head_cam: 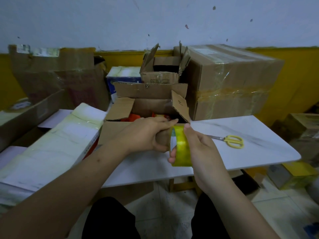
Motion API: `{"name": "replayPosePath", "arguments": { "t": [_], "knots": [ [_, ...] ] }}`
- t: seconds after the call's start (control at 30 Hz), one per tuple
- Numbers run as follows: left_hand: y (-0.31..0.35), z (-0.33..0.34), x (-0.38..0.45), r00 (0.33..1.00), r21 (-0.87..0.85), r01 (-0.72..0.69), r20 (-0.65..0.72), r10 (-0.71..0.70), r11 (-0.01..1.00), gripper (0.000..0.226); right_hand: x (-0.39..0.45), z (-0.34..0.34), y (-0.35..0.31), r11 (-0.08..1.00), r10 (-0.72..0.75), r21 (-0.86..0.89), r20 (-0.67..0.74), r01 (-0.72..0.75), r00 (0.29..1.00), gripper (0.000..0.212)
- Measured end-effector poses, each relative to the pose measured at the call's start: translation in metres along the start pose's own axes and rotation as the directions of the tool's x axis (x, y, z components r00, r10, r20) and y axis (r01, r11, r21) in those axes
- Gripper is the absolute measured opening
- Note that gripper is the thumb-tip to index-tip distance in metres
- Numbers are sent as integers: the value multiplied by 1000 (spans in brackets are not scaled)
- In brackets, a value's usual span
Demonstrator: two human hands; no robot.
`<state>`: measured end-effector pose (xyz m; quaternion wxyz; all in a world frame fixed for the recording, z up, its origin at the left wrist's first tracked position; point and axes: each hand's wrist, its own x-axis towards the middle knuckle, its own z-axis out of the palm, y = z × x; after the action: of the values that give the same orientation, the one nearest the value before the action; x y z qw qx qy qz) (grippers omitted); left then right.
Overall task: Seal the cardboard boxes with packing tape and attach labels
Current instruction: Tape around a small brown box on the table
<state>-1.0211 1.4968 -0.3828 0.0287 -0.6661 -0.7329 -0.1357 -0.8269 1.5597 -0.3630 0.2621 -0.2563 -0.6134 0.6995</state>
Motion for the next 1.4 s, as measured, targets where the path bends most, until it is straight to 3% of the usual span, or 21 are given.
{"name": "replayPosePath", "arguments": {
  "t": [0.17, 0.4, 0.5, 0.6, 0.77, 1.0, 1.13, 1.4],
  "knots": [
    [3, -5, 5, 999, -46, -11, 37, 13, 999, 90, -13, -4, 1, 995, 91, 37, 35, -92, 995, 35],
    [7, -12, 8, 995, -62, -25, 96, 31, 998, 89, -19, -7, 8, 996, 69, 52, 69, -73, 995, 26],
    [7, -11, 8, 993, 10, -39, 113, 38, 999, 92, -21, -8, 13, 998, 65, 9, 92, -66, 994, 24],
    [11, -8, 4, 990, 196, -59, 134, 33, 979, 94, -21, -8, 18, 996, 75, 34, 99, -79, 992, 23],
    [18, 7, -8, 989, 461, -74, -77, 123, 884, 88, -18, -5, 20, 991, 92, 94, 56, -97, 994, 25],
    [32, 33, -6, 929, 516, 109, -356, 97, 849, 67, -15, -4, 20, 994, 64, 90, 46, -68, 997, 26],
    [31, 37, 0, 907, 581, 82, -380, 181, 809, 51, -14, -4, 17, 995, 66, 74, 59, -71, 996, 27],
    [31, 22, 4, 927, 603, 11, -304, 218, 797, 48, -16, -2, 8, 997, 45, 54, 77, -49, 996, 27]
  ]
}}
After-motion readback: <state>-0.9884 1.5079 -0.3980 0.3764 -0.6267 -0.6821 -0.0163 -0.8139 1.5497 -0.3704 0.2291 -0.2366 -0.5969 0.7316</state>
